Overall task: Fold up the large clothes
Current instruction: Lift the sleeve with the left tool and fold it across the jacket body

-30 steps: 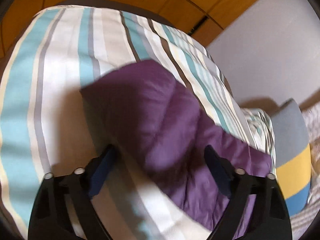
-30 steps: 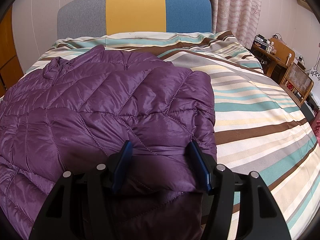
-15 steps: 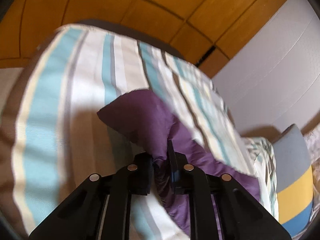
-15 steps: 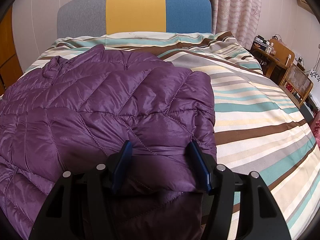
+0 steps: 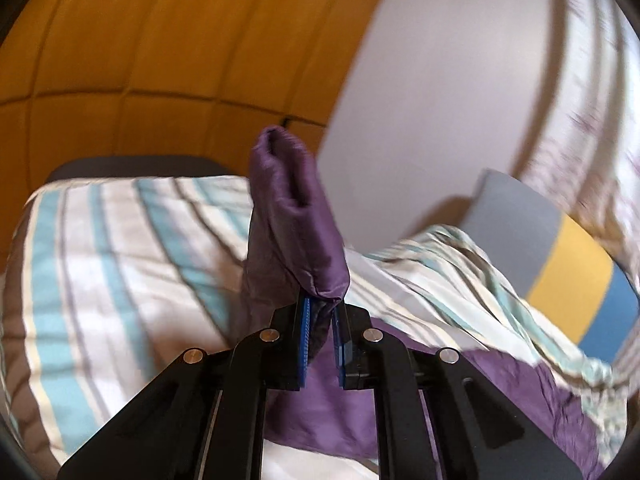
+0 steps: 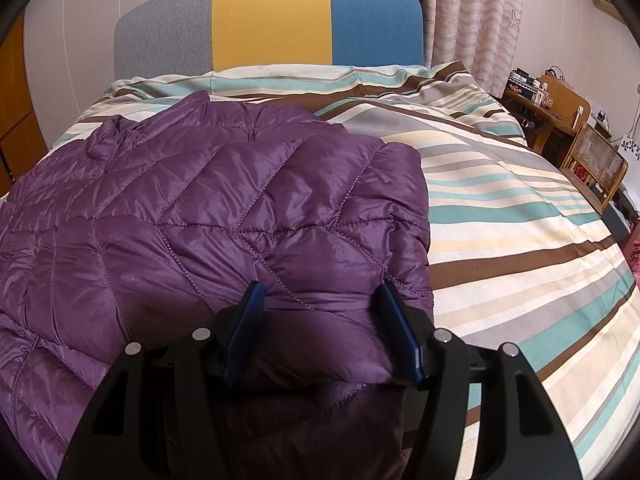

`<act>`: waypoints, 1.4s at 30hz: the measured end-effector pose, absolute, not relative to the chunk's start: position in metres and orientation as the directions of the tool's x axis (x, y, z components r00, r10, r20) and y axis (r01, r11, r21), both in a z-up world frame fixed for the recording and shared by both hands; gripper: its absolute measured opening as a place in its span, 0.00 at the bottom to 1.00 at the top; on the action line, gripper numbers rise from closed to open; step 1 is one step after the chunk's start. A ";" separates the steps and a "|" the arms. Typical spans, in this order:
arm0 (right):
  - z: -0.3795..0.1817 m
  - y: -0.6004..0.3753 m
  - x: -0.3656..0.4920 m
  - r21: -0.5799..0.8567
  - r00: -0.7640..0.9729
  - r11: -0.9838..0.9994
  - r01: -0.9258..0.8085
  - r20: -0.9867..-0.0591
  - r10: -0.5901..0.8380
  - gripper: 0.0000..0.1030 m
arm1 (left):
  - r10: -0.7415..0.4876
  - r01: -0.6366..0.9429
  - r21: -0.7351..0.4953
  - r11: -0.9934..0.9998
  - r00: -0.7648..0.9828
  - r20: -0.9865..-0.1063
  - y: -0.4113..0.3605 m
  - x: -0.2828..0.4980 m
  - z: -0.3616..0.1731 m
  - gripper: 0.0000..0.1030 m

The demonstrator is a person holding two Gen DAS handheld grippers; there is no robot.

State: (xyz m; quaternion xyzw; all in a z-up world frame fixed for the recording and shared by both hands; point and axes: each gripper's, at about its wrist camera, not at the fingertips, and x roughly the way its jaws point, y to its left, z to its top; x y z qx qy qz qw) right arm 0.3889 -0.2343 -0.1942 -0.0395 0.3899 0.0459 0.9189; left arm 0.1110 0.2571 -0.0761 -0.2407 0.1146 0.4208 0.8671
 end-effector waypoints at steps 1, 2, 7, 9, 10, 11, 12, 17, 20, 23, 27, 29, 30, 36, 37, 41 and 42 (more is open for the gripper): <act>-0.194 -0.234 0.389 -0.036 0.692 0.993 -0.115 -0.720 0.054 0.59 | 0.665 -0.774 -0.305 0.556 0.634 -0.395 0.249 0.116 -0.075 0.10; -0.194 -0.234 0.389 -0.036 0.692 0.993 -0.115 -0.720 0.054 0.59 | 0.654 -0.760 -0.286 0.584 0.649 -0.389 0.240 0.122 -0.074 0.10; -0.194 -0.234 0.389 -0.036 0.692 0.993 -0.115 -0.720 0.054 0.59 | 0.587 -0.677 -0.219 0.703 0.725 -0.360 0.196 0.153 -0.068 0.10; -0.194 -0.234 0.389 -0.035 0.692 0.993 -0.116 -0.720 0.055 0.59 | 0.558 -0.647 -0.212 0.732 0.749 -0.358 0.183 0.162 -0.068 0.10; -0.194 -0.234 0.389 -0.035 0.692 0.993 -0.116 -0.720 0.056 0.59 | 0.540 -0.630 -0.209 0.748 0.761 -0.359 0.175 0.168 -0.067 0.10; -0.194 -0.234 0.389 -0.035 0.692 0.993 -0.116 -0.720 0.056 0.59 | 0.522 -0.610 -0.205 0.765 0.775 -0.357 0.166 0.173 -0.067 0.10; -0.194 -0.234 0.389 -0.034 0.692 0.993 -0.116 -0.720 0.056 0.59 | 0.511 -0.597 -0.203 0.776 0.784 -0.354 0.159 0.176 -0.065 0.10; -0.194 -0.234 0.389 -0.035 0.692 0.993 -0.116 -0.720 0.056 0.59 | 0.430 -0.516 -0.201 0.832 0.831 -0.352 0.123 0.195 -0.064 0.10; -0.194 -0.234 0.389 -0.036 0.692 0.993 -0.115 -0.720 0.054 0.59 | 0.384 -0.469 -0.188 0.863 0.851 -0.358 0.100 0.207 -0.066 0.10; -0.194 -0.235 0.389 -0.034 0.692 0.993 -0.116 -0.720 0.056 0.59 | 0.333 -0.414 -0.164 0.895 0.866 -0.373 0.077 0.219 -0.070 0.10; -0.194 -0.234 0.389 -0.035 0.692 0.993 -0.116 -0.720 0.055 0.59 | 0.285 -0.364 -0.134 0.922 0.871 -0.401 0.054 0.234 -0.078 0.10; -0.194 -0.234 0.389 -0.034 0.692 0.993 -0.116 -0.720 0.056 0.59 | 0.261 -0.340 -0.124 0.932 0.870 -0.418 0.043 0.240 -0.084 0.10; -0.194 -0.234 0.389 -0.034 0.692 0.993 -0.116 -0.720 0.056 0.59 | 0.249 -0.324 -0.112 0.939 0.869 -0.428 0.035 0.245 -0.087 0.10; -0.194 -0.234 0.389 -0.034 0.692 0.993 -0.116 -0.720 0.056 0.60 | 0.166 -0.230 -0.084 0.970 0.869 -0.466 -0.001 0.264 -0.100 0.10; -0.194 -0.234 0.389 -0.034 0.692 0.993 -0.116 -0.720 0.056 0.60 | 0.152 -0.218 -0.088 0.972 0.868 -0.473 -0.006 0.266 -0.102 0.10; -0.194 -0.234 0.389 -0.033 0.692 0.993 -0.116 -0.720 0.056 0.60 | 0.079 -0.163 -0.119 0.980 0.853 -0.515 -0.026 0.280 -0.114 0.10; -0.194 -0.234 0.389 -0.033 0.692 0.993 -0.116 -0.720 0.057 0.60 | 0.065 -0.151 -0.123 0.981 0.850 -0.523 -0.030 0.282 -0.117 0.10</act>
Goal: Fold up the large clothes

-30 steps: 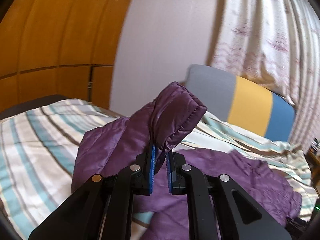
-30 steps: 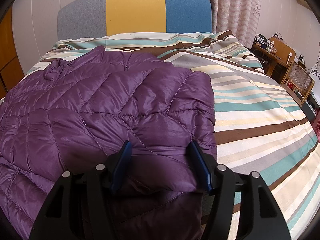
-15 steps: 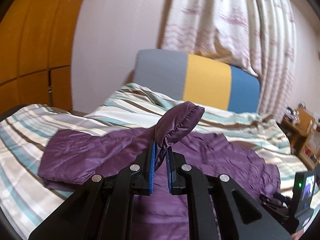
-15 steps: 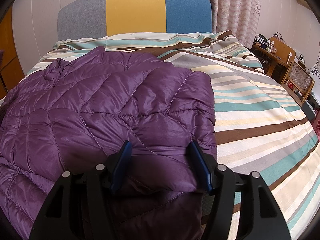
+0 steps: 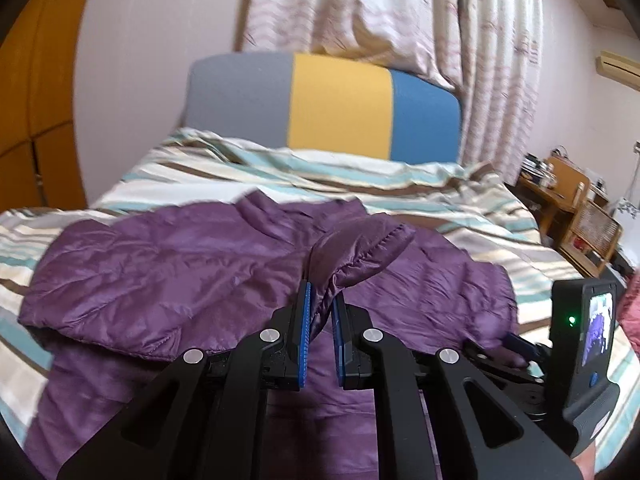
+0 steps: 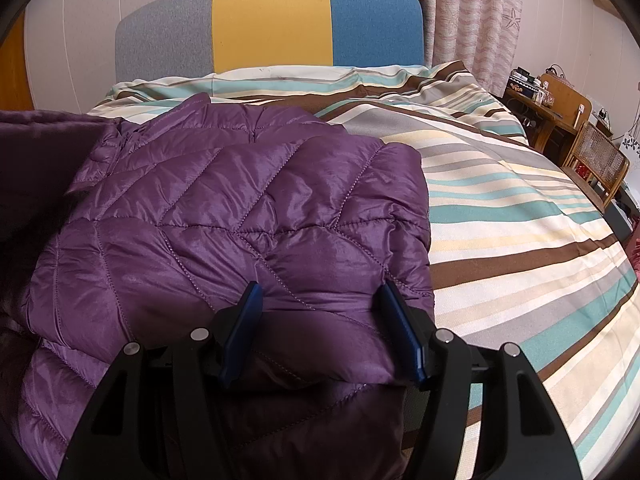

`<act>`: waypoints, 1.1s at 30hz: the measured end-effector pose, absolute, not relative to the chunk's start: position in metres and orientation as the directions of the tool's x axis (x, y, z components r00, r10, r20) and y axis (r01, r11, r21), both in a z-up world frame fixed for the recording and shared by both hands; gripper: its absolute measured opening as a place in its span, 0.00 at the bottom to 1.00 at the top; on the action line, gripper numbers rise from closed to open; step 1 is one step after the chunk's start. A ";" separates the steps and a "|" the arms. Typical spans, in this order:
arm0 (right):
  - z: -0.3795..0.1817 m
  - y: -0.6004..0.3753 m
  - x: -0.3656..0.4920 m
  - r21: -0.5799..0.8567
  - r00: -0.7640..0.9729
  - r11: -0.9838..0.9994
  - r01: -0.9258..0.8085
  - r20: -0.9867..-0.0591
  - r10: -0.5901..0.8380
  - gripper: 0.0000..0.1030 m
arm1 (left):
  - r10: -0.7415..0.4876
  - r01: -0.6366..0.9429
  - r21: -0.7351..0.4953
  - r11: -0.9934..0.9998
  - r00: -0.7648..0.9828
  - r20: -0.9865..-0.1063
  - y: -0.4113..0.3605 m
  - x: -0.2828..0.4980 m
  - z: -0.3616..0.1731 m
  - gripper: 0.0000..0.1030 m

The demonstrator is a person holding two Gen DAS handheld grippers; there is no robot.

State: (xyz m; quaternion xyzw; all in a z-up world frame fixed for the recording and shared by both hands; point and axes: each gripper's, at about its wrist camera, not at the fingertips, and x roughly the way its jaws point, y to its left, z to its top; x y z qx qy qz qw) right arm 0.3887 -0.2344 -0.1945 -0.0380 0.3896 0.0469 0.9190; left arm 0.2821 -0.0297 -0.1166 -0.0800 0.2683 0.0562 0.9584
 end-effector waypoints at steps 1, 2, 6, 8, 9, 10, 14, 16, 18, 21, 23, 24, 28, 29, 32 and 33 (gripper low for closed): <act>-0.194 -0.234 0.389 -0.033 0.692 0.993 -0.116 -0.720 0.057 0.60 | 0.046 -0.134 -0.127 0.983 0.842 -0.538 -0.035 0.286 -0.121 0.10; -0.194 -0.234 0.389 -0.033 0.692 0.993 -0.116 -0.720 0.057 0.60 | 0.031 -0.121 -0.130 0.984 0.836 -0.548 -0.039 0.290 -0.125 0.10; -0.194 -0.233 0.389 -0.031 0.692 0.993 -0.116 -0.719 0.058 0.60 | -0.024 -0.081 -0.146 0.986 0.797 -0.604 -0.050 0.301 -0.142 0.10; -0.194 -0.233 0.389 -0.031 0.692 0.993 -0.116 -0.719 0.059 0.60 | -0.042 -0.072 -0.154 0.985 0.776 -0.629 -0.052 0.306 -0.148 0.10; -0.194 -0.232 0.389 -0.032 0.692 0.993 -0.116 -0.720 0.058 0.60 | -0.045 -0.073 -0.160 0.984 0.773 -0.632 -0.052 0.307 -0.150 0.10; -0.194 -0.232 0.389 -0.032 0.692 0.993 -0.116 -0.719 0.058 0.60 | -0.056 -0.069 -0.171 0.983 0.772 -0.633 -0.051 0.307 -0.151 0.10; -0.194 -0.233 0.389 -0.034 0.692 0.993 -0.116 -0.719 0.056 0.60 | -0.087 -0.061 -0.206 0.977 0.763 -0.640 -0.048 0.308 -0.155 0.10; -0.194 -0.232 0.389 -0.035 0.692 0.993 -0.116 -0.720 0.055 0.60 | -0.110 -0.054 -0.226 0.973 0.750 -0.652 -0.047 0.310 -0.158 0.11; -0.194 -0.231 0.389 -0.035 0.692 0.993 -0.116 -0.719 0.056 0.60 | -0.122 -0.055 -0.245 0.968 0.750 -0.650 -0.045 0.310 -0.158 0.11; -0.194 -0.231 0.389 -0.036 0.692 0.993 -0.117 -0.720 0.056 0.61 | -0.184 -0.028 -0.302 0.953 0.740 -0.648 -0.040 0.303 -0.153 0.46; -0.194 -0.232 0.388 -0.035 0.692 0.993 -0.117 -0.719 0.056 0.61 | -0.222 0.011 -0.320 0.947 0.743 -0.632 -0.038 0.288 -0.147 0.83; -0.194 -0.232 0.388 -0.034 0.693 0.993 -0.117 -0.719 0.057 0.61 | -0.214 0.021 -0.305 0.952 0.756 -0.618 -0.039 0.279 -0.143 0.88; -0.192 -0.232 0.387 -0.032 0.703 0.993 -0.115 -0.709 0.059 0.63 | -0.144 0.020 -0.208 0.978 0.787 -0.600 -0.028 0.250 -0.132 0.88; -0.190 -0.231 0.386 -0.031 0.712 0.993 -0.117 -0.699 0.062 0.65 | -0.115 -0.002 -0.192 0.981 0.793 -0.599 -0.023 0.246 -0.130 0.88; -0.177 -0.228 0.378 -0.031 0.740 0.990 -0.141 -0.667 0.084 0.65 | 0.077 -0.200 -0.135 0.970 0.787 -0.612 0.012 0.230 -0.125 0.88; -0.171 -0.225 0.374 -0.029 0.751 0.987 -0.158 -0.653 0.101 0.65 | 0.112 -0.246 -0.135 0.960 0.778 -0.619 0.022 0.228 -0.125 0.88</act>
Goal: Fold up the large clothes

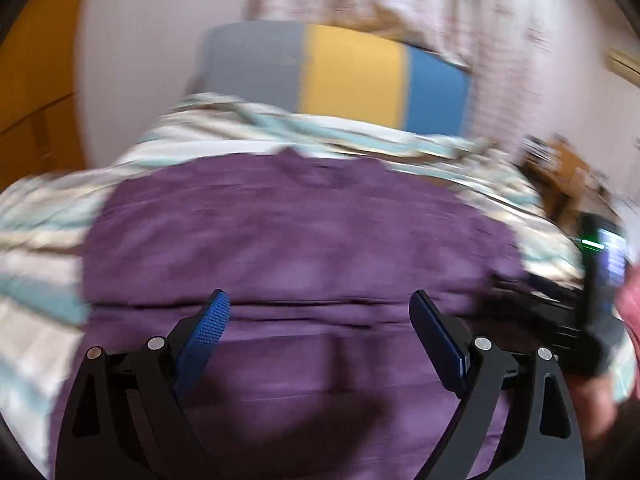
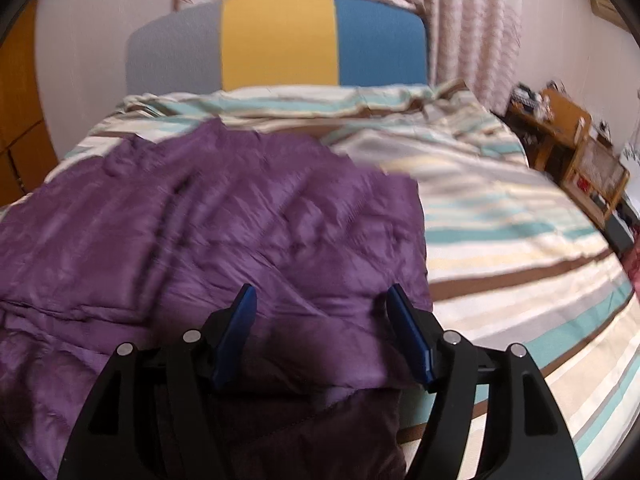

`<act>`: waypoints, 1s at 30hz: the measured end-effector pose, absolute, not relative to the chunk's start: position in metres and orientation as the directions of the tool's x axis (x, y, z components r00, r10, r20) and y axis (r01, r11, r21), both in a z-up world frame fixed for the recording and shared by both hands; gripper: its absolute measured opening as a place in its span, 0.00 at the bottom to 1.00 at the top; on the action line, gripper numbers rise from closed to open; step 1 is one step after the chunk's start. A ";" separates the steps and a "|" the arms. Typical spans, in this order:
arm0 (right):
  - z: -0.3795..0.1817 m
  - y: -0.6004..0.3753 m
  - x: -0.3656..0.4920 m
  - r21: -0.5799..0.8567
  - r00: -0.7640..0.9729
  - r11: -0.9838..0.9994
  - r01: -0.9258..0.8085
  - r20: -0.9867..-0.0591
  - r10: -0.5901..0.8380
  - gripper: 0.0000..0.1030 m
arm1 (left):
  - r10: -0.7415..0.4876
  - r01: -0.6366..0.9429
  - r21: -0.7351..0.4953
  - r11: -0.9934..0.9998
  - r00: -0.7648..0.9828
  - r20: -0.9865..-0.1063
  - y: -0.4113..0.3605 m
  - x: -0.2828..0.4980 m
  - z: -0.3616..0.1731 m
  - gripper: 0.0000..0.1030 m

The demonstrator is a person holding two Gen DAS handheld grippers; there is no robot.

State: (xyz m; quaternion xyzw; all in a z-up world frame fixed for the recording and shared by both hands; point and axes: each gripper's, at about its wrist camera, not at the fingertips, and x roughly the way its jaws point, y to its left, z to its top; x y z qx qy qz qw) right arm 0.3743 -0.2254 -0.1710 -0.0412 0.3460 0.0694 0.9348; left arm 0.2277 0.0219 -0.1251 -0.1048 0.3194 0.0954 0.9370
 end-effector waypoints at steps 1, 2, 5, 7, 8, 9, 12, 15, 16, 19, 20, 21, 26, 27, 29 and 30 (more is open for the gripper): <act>-0.162 -0.221 0.370 -0.022 0.762 0.983 -0.184 -0.635 0.128 0.63 | 0.147 -0.296 -0.144 0.944 0.769 -0.622 0.035 0.223 -0.125 0.88; -0.153 -0.214 0.366 -0.014 0.770 0.977 -0.214 -0.618 0.160 0.62 | 0.162 -0.320 -0.151 0.935 0.767 -0.620 0.043 0.220 -0.125 0.88; -0.130 -0.184 0.363 0.017 0.763 0.949 -0.315 -0.590 0.264 0.61 | 0.179 -0.375 -0.182 0.909 0.745 -0.642 0.063 0.214 -0.135 0.88; -0.126 -0.158 0.368 0.012 0.736 0.925 -0.381 -0.602 0.311 0.59 | 0.155 -0.394 -0.208 0.895 0.713 -0.683 0.068 0.217 -0.147 0.88; -0.128 -0.143 0.373 -0.004 0.722 0.915 -0.404 -0.615 0.317 0.56 | 0.150 -0.398 -0.211 0.893 0.704 -0.694 0.069 0.218 -0.151 0.88; -0.131 -0.132 0.378 -0.017 0.710 0.908 -0.420 -0.630 0.316 0.55 | 0.140 -0.403 -0.217 0.889 0.691 -0.709 0.070 0.219 -0.157 0.88; -0.150 -0.116 0.394 -0.030 0.679 0.912 -0.408 -0.678 0.282 0.52 | 0.116 -0.405 -0.248 0.880 0.689 -0.715 0.075 0.213 -0.164 0.88; -0.176 -0.126 0.412 0.033 0.647 0.939 -0.343 -0.716 0.262 0.55 | 0.097 -0.402 -0.278 0.872 0.701 -0.706 0.077 0.211 -0.164 0.88; -0.185 -0.131 0.416 0.069 0.638 0.944 -0.324 -0.721 0.271 0.56 | 0.096 -0.402 -0.281 0.872 0.701 -0.706 0.078 0.210 -0.164 0.88; -0.191 -0.137 0.421 0.095 0.632 0.944 -0.315 -0.722 0.283 0.57 | 0.093 -0.389 -0.283 0.877 0.715 -0.693 0.076 0.206 -0.155 0.87; -0.192 -0.134 0.420 0.079 0.638 0.945 -0.316 -0.720 0.274 0.57 | 0.095 -0.382 -0.281 0.881 0.723 -0.684 0.075 0.207 -0.151 0.84; -0.193 -0.132 0.420 0.068 0.642 0.946 -0.316 -0.719 0.266 0.57 | 0.105 -0.373 -0.263 0.890 0.729 -0.677 0.075 0.210 -0.143 0.77; -0.193 -0.130 0.414 0.051 0.657 0.947 -0.316 -0.709 0.257 0.58 | 0.168 -0.384 -0.224 0.896 0.759 -0.629 0.091 0.239 -0.109 0.72; -0.193 -0.131 0.413 0.050 0.657 0.947 -0.317 -0.709 0.257 0.58 | 0.194 -0.404 -0.201 0.892 0.745 -0.638 0.098 0.252 -0.107 0.72; -0.193 -0.131 0.412 0.050 0.657 0.947 -0.317 -0.709 0.257 0.58 | 0.251 -0.446 -0.133 0.885 0.698 -0.670 0.114 0.277 -0.110 0.72; -0.193 -0.131 0.413 0.050 0.657 0.947 -0.317 -0.709 0.257 0.58 | 0.273 -0.462 -0.103 0.881 0.675 -0.686 0.121 0.284 -0.115 0.72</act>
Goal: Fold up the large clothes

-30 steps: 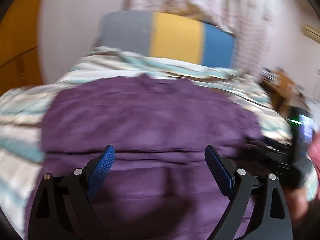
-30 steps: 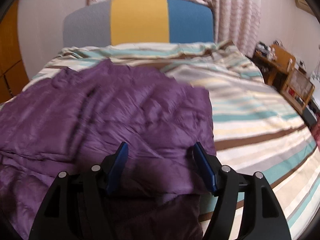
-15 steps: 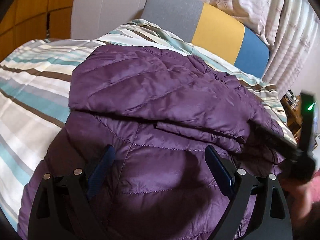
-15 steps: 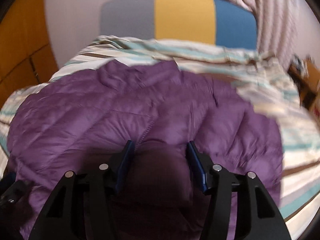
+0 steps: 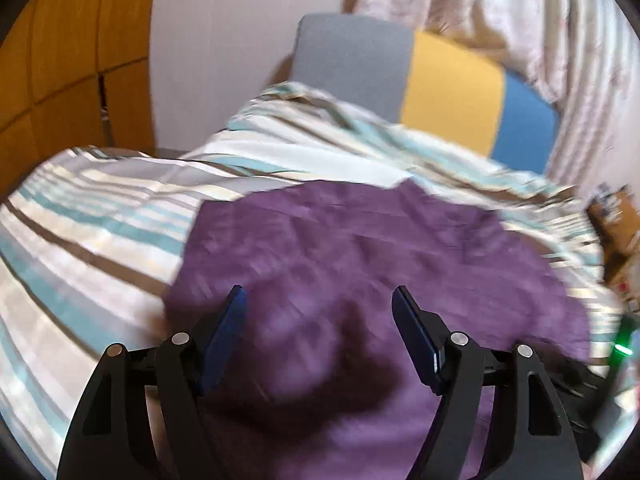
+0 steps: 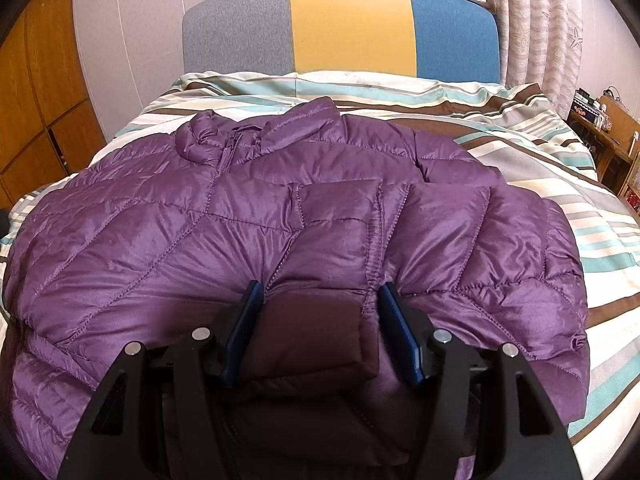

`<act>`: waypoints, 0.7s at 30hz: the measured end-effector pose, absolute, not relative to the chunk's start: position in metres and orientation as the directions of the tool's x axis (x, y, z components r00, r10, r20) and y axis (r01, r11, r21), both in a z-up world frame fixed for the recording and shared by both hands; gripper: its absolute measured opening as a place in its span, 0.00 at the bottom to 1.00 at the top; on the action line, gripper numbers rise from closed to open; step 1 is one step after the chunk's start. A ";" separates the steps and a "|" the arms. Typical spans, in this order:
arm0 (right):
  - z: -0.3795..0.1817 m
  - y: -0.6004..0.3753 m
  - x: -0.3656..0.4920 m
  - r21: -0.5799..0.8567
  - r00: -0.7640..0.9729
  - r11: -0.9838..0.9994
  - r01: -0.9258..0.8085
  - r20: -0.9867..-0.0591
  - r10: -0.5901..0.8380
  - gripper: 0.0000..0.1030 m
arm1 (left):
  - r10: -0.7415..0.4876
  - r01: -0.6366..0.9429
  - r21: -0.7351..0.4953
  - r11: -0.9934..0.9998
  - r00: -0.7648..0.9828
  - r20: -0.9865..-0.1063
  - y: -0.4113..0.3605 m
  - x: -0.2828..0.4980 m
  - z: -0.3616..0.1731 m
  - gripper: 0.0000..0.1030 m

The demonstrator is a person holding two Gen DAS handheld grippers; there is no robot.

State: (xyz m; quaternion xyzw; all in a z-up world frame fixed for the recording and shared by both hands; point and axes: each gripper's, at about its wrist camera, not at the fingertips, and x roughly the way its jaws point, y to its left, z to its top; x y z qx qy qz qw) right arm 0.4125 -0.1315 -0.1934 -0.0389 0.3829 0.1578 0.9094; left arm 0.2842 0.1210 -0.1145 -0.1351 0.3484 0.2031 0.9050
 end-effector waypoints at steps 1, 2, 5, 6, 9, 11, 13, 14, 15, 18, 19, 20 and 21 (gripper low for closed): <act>-0.194 -0.132 0.412 0.050 0.657 0.947 -0.317 -0.709 0.257 0.58 | 0.292 -0.475 -0.073 0.877 0.648 -0.703 0.128 0.292 -0.121 0.72; -0.194 -0.133 0.412 0.051 0.657 0.947 -0.317 -0.708 0.258 0.59 | 0.311 -0.487 -0.041 0.872 0.619 -0.721 0.136 0.300 -0.128 0.72; -0.194 -0.133 0.411 0.050 0.656 0.946 -0.320 -0.709 0.260 0.60 | 0.301 -0.501 -0.017 0.865 0.546 -0.782 0.165 0.311 -0.166 0.73; -0.194 -0.132 0.412 0.048 0.655 0.945 -0.325 -0.709 0.261 0.61 | 0.272 -0.488 -0.050 0.872 0.566 -0.778 0.171 0.308 -0.172 0.74; -0.196 -0.131 0.411 0.039 0.654 0.943 -0.329 -0.712 0.258 0.63 | 0.261 -0.483 -0.072 0.873 0.587 -0.766 0.177 0.307 -0.177 0.75; -0.197 -0.131 0.411 0.034 0.654 0.944 -0.329 -0.713 0.254 0.63 | 0.277 -0.483 -0.053 0.874 0.585 -0.762 0.174 0.308 -0.177 0.75; -0.197 -0.131 0.410 0.030 0.655 0.944 -0.329 -0.713 0.251 0.63 | 0.270 -0.480 -0.061 0.875 0.589 -0.762 0.174 0.307 -0.177 0.75; -0.197 -0.131 0.410 0.027 0.656 0.944 -0.329 -0.713 0.249 0.63 | 0.266 -0.479 -0.066 0.875 0.591 -0.762 0.177 0.306 -0.177 0.75; -0.197 -0.130 0.410 0.026 0.656 0.944 -0.329 -0.713 0.248 0.63 | 0.265 -0.478 -0.067 0.876 0.592 -0.761 0.176 0.305 -0.176 0.76; -0.197 -0.129 0.410 0.019 0.658 0.945 -0.327 -0.713 0.242 0.63 | 0.280 -0.470 -0.035 0.882 0.582 -0.763 0.167 0.302 -0.166 0.89; -0.197 -0.129 0.409 0.017 0.659 0.945 -0.326 -0.712 0.240 0.63 | 0.295 -0.472 -0.019 0.881 0.582 -0.758 0.163 0.298 -0.161 0.91; -0.197 -0.129 0.409 0.015 0.661 0.945 -0.326 -0.712 0.239 0.64 | 0.318 -0.484 -0.008 0.875 0.588 -0.744 0.159 0.291 -0.154 0.91; -0.197 -0.129 0.409 0.013 0.662 0.946 -0.324 -0.711 0.237 0.64 | 0.332 -0.495 -0.008 0.869 0.595 -0.732 0.156 0.285 -0.149 0.91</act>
